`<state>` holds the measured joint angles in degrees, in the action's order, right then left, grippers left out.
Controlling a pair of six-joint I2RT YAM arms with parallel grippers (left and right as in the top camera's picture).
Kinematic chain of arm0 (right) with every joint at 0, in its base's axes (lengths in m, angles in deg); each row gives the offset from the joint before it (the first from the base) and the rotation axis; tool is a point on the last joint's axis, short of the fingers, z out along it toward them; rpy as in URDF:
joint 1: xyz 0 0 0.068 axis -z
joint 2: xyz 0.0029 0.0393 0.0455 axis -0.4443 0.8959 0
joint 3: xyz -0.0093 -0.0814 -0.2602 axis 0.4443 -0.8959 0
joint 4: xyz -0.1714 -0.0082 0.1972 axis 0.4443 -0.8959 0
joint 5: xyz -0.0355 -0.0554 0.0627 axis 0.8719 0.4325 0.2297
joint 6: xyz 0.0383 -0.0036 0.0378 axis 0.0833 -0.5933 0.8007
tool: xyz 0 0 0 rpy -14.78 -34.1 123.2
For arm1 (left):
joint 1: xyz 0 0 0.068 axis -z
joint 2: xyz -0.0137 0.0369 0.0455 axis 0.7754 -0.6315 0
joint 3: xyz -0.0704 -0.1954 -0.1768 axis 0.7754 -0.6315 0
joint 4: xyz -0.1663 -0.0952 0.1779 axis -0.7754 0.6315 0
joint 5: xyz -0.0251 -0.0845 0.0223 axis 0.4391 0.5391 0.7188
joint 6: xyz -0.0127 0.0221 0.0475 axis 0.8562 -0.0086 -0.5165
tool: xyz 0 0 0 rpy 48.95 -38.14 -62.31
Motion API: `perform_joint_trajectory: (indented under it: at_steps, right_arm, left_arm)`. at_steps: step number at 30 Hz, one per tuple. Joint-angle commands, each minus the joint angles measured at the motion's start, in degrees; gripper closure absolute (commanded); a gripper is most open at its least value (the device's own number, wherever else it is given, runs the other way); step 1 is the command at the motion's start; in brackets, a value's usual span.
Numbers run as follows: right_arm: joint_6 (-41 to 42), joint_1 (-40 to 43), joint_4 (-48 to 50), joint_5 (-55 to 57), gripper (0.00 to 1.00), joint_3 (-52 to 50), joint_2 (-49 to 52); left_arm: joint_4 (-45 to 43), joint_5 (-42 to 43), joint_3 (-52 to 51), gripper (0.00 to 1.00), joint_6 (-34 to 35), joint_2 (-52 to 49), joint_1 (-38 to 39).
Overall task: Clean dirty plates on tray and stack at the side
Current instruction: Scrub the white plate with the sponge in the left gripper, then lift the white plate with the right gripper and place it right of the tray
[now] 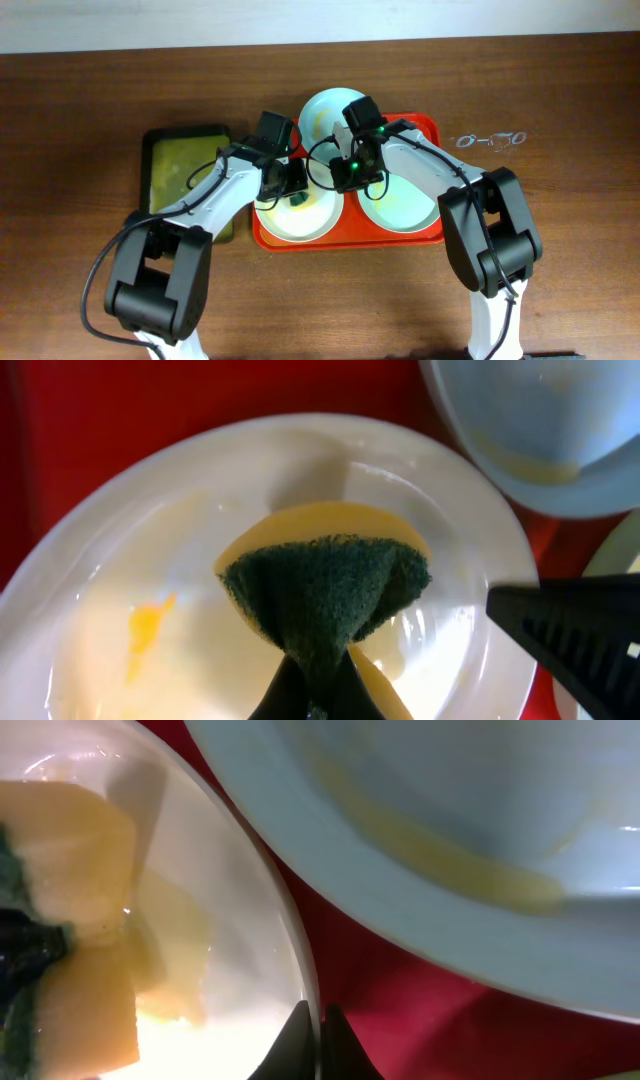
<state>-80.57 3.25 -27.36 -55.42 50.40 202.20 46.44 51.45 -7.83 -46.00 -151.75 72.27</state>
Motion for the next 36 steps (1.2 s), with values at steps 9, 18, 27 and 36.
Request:
perform_joint_trajectory:
  at_steps: [9,18,27,36]
  right_arm:
    - [-0.2,-0.15,-0.09,0.46,0.96,-0.26,0.72]
    - [-0.2,-0.15,-0.09,0.44,0.96,-0.26,0.72]
    - [-0.2,-0.11,-0.92,0.46,0.96,-0.26,0.72]
    - [-0.24,0.0,-2.89,1.16,0.96,2.67,0.59]
  left_arm:
    - [10.78,-30.53,1.49,1.0,4.39,-3.23,-0.31]
    - [7.72,-2.95,3.82,1.0,4.39,2.54,-0.61]
    - [8.85,-11.1,3.54,1.0,4.42,-3.85,4.92]
    - [20.22,-26.77,6.43,1.0,4.39,0.55,0.22]
